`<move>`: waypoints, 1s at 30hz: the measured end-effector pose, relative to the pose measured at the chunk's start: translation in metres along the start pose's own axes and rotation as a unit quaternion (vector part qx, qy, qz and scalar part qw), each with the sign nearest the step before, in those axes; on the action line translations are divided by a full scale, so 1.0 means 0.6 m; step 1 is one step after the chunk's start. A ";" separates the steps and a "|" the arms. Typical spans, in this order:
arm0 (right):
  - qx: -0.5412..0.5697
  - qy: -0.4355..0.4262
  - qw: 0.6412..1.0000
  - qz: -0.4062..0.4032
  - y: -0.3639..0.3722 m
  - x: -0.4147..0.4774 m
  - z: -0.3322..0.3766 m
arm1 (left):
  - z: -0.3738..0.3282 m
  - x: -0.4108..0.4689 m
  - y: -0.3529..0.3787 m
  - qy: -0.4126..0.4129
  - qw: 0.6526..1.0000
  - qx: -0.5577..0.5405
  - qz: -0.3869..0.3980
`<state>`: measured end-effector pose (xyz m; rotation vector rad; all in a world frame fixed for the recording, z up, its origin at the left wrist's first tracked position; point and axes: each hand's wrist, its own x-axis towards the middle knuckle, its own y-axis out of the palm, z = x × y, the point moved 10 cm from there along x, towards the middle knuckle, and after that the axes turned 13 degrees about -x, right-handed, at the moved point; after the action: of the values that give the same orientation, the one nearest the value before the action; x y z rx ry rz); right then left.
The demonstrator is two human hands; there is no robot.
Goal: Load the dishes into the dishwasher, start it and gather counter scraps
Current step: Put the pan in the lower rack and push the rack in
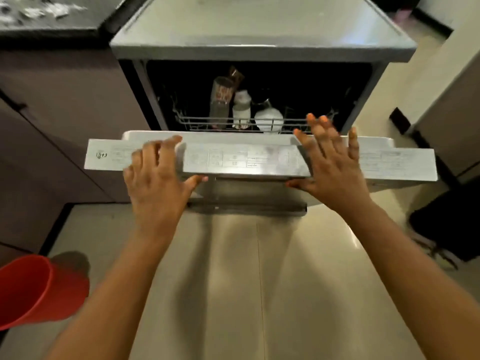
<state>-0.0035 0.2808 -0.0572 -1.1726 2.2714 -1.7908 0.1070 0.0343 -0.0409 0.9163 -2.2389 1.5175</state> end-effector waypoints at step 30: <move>0.014 -0.041 0.998 0.041 0.068 0.379 -0.094 | -0.029 0.409 0.180 0.168 0.974 0.049 0.142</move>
<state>-0.2135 0.2030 0.0225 -1.1106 2.2085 -1.7075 -0.1502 -0.0077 0.0238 0.3337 -2.1256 1.7649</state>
